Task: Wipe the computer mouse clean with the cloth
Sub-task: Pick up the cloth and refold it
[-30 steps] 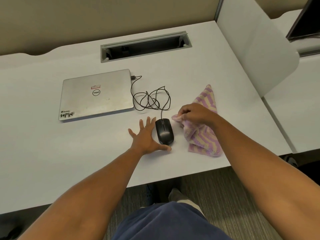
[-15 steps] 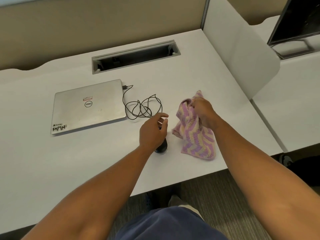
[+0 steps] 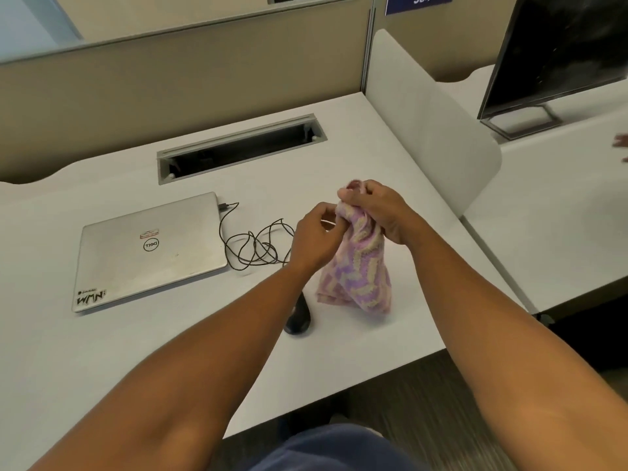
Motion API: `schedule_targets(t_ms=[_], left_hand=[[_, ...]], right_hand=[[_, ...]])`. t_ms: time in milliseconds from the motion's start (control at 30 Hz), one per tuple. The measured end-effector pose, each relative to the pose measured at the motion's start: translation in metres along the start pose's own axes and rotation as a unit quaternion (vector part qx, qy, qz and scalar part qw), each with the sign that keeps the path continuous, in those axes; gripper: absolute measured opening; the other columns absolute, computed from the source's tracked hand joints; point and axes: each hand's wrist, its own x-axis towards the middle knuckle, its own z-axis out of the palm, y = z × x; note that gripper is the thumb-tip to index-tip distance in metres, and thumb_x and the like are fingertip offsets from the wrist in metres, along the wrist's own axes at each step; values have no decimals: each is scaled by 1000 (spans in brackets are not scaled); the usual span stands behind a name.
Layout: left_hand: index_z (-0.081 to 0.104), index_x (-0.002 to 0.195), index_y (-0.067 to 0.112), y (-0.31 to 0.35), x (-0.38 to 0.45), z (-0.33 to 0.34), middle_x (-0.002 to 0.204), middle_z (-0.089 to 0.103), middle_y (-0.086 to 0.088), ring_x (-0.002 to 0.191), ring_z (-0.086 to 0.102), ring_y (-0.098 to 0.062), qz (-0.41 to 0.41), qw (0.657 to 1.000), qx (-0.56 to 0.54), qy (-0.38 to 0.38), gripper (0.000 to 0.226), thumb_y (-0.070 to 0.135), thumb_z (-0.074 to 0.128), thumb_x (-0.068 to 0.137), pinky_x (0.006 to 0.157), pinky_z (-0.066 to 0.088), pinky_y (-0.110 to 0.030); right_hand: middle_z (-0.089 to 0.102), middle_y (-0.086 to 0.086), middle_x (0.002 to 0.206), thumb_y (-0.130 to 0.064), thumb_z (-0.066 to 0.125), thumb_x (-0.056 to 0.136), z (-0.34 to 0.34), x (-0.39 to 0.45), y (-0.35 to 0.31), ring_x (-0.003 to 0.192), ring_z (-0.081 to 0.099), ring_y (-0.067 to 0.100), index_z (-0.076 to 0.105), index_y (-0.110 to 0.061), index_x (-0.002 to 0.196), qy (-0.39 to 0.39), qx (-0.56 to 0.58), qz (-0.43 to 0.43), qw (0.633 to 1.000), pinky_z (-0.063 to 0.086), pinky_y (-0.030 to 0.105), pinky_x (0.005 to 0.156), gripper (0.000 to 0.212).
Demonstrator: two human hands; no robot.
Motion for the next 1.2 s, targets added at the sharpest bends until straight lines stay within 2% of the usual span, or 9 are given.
schedule_targets(t_ms=[100, 300, 500, 600, 733, 867, 1000, 1100, 1200], left_hand=[[57, 113, 21, 14, 12, -2, 102, 64, 11, 91, 62, -3, -23, 998, -59, 23, 30, 43, 63, 94, 75, 50, -20], [53, 113, 21, 16, 20, -5, 110, 62, -1, 100, 67, -25, -39, 989, -142, -18, 40, 55, 59, 90, 83, 61, -42], [62, 109, 24, 23, 28, -1, 103, 67, 11, 96, 65, -6, 2, 995, -98, -4, 30, 45, 69, 89, 83, 59, -34], [69, 102, 23, 26, 37, 1, 94, 70, 7, 90, 67, -11, -22, 995, -102, -8, 15, 32, 68, 91, 86, 59, -42], [69, 106, 18, 26, 42, 2, 94, 72, -2, 88, 71, -20, -68, 987, -148, 2, 19, 31, 67, 92, 78, 62, -42], [66, 111, 14, 32, 40, 5, 97, 72, -8, 87, 73, -22, -67, 981, -180, -12, 19, 24, 66, 95, 71, 62, -31], [62, 116, 18, 36, 37, 9, 96, 71, -7, 84, 73, -21, -44, 986, -159, -27, 23, 23, 66, 94, 72, 63, -37], [61, 124, 19, 37, 34, 8, 103, 70, -9, 87, 74, -22, -36, 982, -162, -89, 29, 18, 65, 95, 74, 63, -36], [63, 126, 13, 37, 31, 4, 104, 72, -11, 84, 75, -26, -56, 968, -202, -137, 29, 10, 59, 97, 75, 62, -34]], right_hand=[[68, 9, 106, -44, 69, 81, -7, 6, -15, 97, 67, 24, 63, -16, 107, 44, 5, -45, 998, 58, 35, 80, 39], [67, 2, 101, -24, 61, 87, -20, 13, -49, 94, 64, 21, 65, -25, 98, 94, 7, -104, 990, 54, 29, 73, 11], [71, 4, 100, -23, 62, 88, -16, 13, -49, 93, 67, 22, 68, -17, 103, 151, -70, -130, 977, 57, 32, 80, 17], [71, 2, 101, -23, 59, 88, -12, 12, -45, 94, 67, 21, 72, -16, 102, 179, -116, -130, 968, 52, 27, 76, 19], [68, 7, 108, -24, 61, 89, -11, 7, -44, 93, 63, 20, 75, -12, 102, 231, -195, -145, 942, 44, 23, 75, 23], [73, 1, 98, -26, 61, 88, -8, 3, -42, 90, 68, 18, 75, -17, 98, 184, -145, -108, 966, 49, 23, 70, 20], [71, -5, 87, -35, 57, 90, -6, -1, -41, 82, 66, 16, 73, -21, 86, 159, -89, -79, 980, 51, 24, 69, 22], [71, -2, 80, -48, 62, 85, -8, -6, -38, 73, 65, 14, 71, -19, 82, 143, -87, -75, 983, 51, 25, 64, 30], [73, 7, 91, -27, 62, 86, -13, -4, -31, 79, 65, 19, 73, -12, 88, 165, -121, -88, 975, 53, 31, 71, 19]])
